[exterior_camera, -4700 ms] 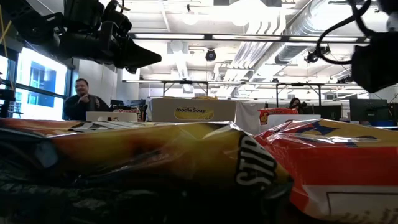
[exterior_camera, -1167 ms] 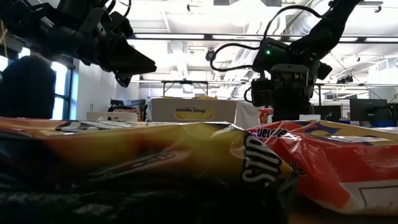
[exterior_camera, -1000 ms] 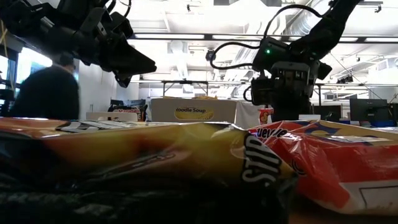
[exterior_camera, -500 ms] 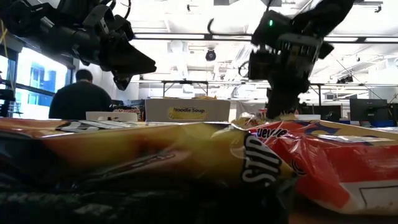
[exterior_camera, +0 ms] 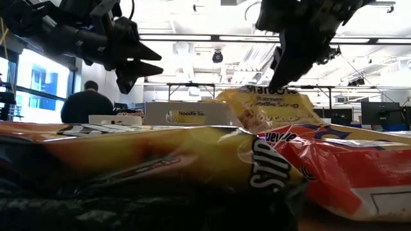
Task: Sort Maruchan noodles
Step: Put the bottom right yellow noodle pack into the gray bin
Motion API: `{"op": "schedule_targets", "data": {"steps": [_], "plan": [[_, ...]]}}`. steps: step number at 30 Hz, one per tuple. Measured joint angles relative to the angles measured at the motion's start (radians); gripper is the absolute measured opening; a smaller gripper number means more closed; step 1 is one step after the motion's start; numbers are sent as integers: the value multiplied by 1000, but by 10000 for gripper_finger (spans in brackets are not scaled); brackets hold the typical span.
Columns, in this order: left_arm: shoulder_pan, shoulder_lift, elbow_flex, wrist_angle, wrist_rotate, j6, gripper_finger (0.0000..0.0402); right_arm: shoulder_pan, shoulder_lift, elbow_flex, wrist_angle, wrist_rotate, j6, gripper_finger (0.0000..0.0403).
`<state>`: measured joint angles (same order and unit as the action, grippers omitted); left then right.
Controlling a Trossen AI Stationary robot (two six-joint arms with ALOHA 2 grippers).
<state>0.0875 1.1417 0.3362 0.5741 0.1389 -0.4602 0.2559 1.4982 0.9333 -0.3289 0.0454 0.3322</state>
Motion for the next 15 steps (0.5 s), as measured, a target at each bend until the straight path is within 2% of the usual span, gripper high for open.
{"op": "schedule_targets", "data": {"steps": [6, 9, 12, 15], "plan": [[-71, 80, 78, -1, 11, 71, 172, 95, 0, 28, 3, 188, -19, 0], [-105, 151, 121, -1, 12, 108, 182, 110, 0, 28, 2, 190, 27, 0], [-125, 205, 147, -2, 12, 122, 182, 92, 0, 28, -22, 189, 183, 5], [-130, 221, 146, 1, 3, 122, 166, 32, 0, 28, -96, 104, 331, 33]]}}
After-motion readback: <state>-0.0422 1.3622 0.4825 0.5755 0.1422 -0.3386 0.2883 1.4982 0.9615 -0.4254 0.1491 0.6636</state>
